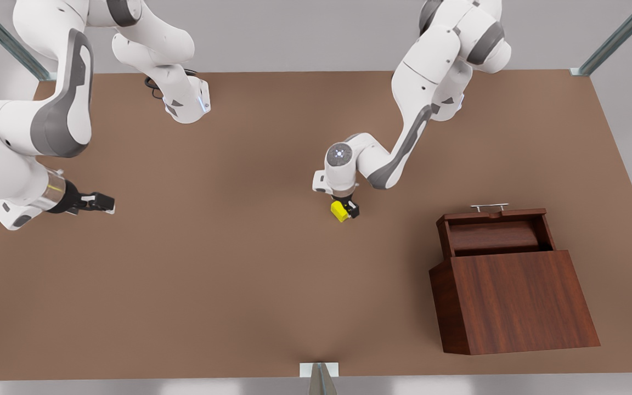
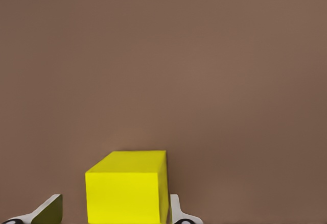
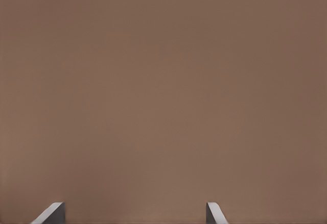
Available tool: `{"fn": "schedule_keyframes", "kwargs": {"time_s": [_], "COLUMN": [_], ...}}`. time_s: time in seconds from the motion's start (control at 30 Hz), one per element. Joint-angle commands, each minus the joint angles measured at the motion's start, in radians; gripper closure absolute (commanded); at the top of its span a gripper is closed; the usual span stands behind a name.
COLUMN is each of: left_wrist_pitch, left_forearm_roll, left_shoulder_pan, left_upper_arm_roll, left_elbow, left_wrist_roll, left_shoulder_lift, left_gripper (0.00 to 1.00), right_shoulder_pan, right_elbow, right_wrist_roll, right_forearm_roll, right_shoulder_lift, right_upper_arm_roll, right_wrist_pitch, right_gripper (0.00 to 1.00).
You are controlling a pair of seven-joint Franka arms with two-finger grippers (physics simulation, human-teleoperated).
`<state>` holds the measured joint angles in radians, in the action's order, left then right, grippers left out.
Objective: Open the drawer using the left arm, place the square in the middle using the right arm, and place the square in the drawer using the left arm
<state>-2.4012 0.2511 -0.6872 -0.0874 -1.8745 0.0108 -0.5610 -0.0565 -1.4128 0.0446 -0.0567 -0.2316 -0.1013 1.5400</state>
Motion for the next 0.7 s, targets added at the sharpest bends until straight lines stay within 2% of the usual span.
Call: {"fn": "schedule_keyframes", "kwargs": {"time_s": [0.0,0.2,0.27,0.53,0.67], "left_wrist_pitch": [-0.001,-0.030,-0.029,-0.024,-0.001], "left_forearm_roll": [0.008,0.007,0.007,0.007,0.005], "left_shoulder_pan": [0.000,0.000,0.000,0.000,0.000], "left_upper_arm_roll": [0.000,0.000,0.002,0.002,0.002], "left_elbow": [0.000,0.002,0.002,0.002,0.002], "left_wrist_roll": [0.000,-0.005,-0.012,-0.037,-0.041], "left_shoulder_lift": [-0.004,-0.060,-0.060,-0.056,-0.033], "left_gripper": [0.00,0.01,0.26,0.38,0.39], "right_shoulder_pan": [0.000,0.003,0.001,0.001,0.000], "right_elbow": [0.000,0.002,0.002,0.003,0.025], "right_wrist_roll": [0.000,0.003,0.001,0.004,0.000], "right_forearm_roll": [0.001,0.002,0.002,0.003,0.003], "right_shoulder_lift": [0.000,0.003,0.001,0.005,0.008], "right_upper_arm_roll": [0.000,0.000,-0.002,-0.002,-0.002], "right_wrist_pitch": [0.000,-0.011,-0.011,-0.011,-0.003], "right_gripper": [0.00,0.00,0.00,0.00,0.00]}}
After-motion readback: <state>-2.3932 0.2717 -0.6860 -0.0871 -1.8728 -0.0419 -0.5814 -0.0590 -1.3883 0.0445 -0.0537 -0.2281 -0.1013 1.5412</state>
